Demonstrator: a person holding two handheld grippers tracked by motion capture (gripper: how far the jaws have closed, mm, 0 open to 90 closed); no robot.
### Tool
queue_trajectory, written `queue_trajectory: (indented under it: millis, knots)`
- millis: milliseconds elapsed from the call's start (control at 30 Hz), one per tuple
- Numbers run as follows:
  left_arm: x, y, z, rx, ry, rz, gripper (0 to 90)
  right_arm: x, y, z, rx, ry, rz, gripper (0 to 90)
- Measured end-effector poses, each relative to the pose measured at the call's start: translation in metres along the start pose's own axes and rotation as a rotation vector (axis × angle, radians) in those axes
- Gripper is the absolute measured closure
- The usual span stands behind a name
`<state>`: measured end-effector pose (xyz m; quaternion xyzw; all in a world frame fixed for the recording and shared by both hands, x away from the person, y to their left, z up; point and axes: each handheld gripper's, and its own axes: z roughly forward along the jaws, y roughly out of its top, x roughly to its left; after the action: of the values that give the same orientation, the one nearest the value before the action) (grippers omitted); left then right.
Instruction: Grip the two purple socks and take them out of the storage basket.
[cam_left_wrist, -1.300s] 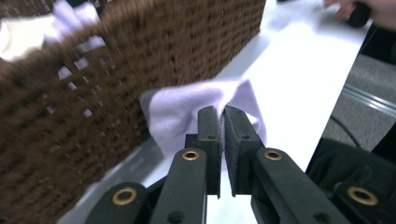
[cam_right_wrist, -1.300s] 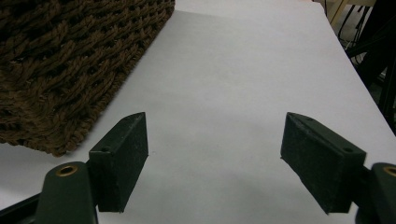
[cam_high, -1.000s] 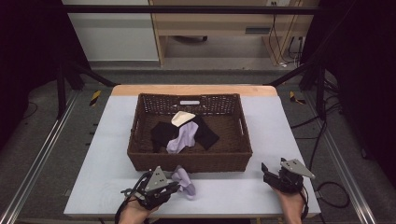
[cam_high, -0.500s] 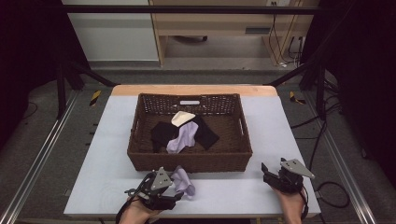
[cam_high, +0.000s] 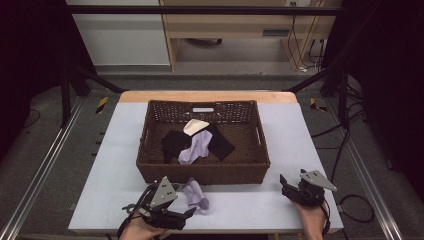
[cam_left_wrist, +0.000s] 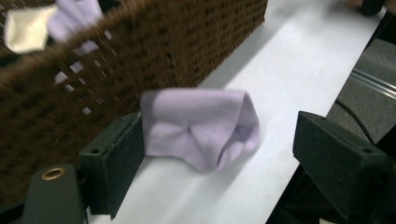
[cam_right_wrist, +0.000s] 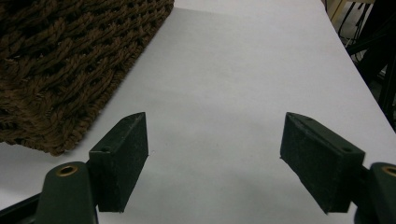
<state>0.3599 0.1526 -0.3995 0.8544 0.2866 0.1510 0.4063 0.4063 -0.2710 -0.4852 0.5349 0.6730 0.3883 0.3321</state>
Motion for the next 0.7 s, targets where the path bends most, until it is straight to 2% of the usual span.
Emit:
queue_trajectory:
  millis: [33,133,167,267,367,533,700]
  knots:
    - [0.003,0.007,-0.005,-0.017,0.015,0.009,16.2,0.000,0.000,0.000,0.008,-0.002,-0.001,23.5]
    - [0.008,0.014,-0.009,-0.038,0.027,0.000,16.1,0.000,0.000,0.000,0.009,-0.002,-0.003,23.5]
    - [0.014,0.023,-0.013,-0.063,0.041,-0.006,16.1,0.000,0.000,0.001,0.011,-0.005,-0.003,23.6]
    - [0.020,0.032,-0.015,-0.087,0.059,-0.018,16.2,0.000,0.000,0.001,0.014,-0.005,0.000,23.5]
    - [0.032,0.050,-0.014,-0.106,0.098,-0.023,16.5,0.000,0.000,0.001,0.013,-0.003,-0.001,23.6]
    - [0.048,0.077,-0.004,-0.109,0.169,-0.014,17.8,0.000,0.000,0.001,0.013,-0.002,0.000,23.5]
    - [0.065,0.099,0.018,-0.086,0.224,-0.027,18.3,0.000,0.001,0.001,0.017,-0.001,0.001,23.7]
